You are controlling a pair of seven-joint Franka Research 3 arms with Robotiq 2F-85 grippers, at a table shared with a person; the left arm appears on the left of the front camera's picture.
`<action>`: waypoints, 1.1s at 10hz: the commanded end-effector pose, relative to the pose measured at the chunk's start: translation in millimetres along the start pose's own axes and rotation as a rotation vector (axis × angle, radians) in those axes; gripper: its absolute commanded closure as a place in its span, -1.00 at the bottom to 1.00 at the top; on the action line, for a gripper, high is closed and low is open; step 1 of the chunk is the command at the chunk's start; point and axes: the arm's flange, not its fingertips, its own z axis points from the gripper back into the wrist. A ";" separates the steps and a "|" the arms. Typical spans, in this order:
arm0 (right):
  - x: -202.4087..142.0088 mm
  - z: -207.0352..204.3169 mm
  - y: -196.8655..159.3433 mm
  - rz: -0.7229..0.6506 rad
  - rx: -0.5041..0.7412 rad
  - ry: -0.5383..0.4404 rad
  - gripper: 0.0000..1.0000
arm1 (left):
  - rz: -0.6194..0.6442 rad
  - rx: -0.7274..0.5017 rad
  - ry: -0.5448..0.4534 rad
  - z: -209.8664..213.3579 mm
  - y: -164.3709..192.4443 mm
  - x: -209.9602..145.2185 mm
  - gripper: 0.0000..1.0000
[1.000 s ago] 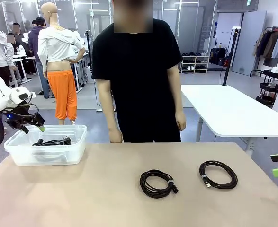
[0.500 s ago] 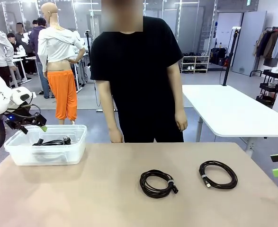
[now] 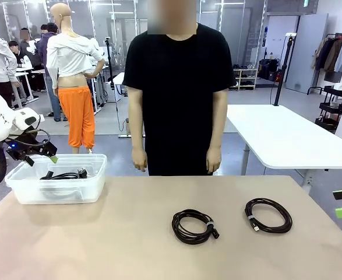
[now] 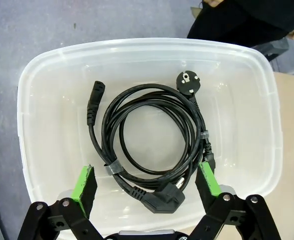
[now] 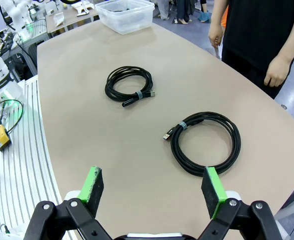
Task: Organize and store the cables.
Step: Place the USB Extension Cable into the Organizing box.
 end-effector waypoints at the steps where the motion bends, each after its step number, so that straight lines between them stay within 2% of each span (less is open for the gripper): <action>1: -0.3 -1.1 -1.5 0.013 -0.001 -0.019 -1.00 | -0.012 -0.004 0.005 -0.2 4.2 3.9 -1.00; 6: -0.3 -1.1 -1.5 0.013 -0.001 -0.019 -1.00 | 0.000 0.000 0.000 0.1 0.0 0.1 -1.00; 7: -0.3 -1.1 -1.5 0.013 -0.001 -0.019 -1.00 | -0.099 -0.083 -0.007 19.3 -7.0 8.2 -1.00; 8: -0.3 -1.1 -1.5 0.013 -0.001 -0.019 -1.00 | -0.168 -0.119 -0.044 41.2 -6.4 6.7 -1.00; 9: -0.3 -1.1 -1.5 0.013 -0.001 -0.019 -1.00 | -0.186 -0.118 -0.094 64.1 -0.8 -3.1 -1.00; 11: -0.3 -1.1 -1.5 0.013 -0.001 -0.019 -1.00 | -0.307 -0.209 -0.155 105.7 17.3 -50.4 -1.00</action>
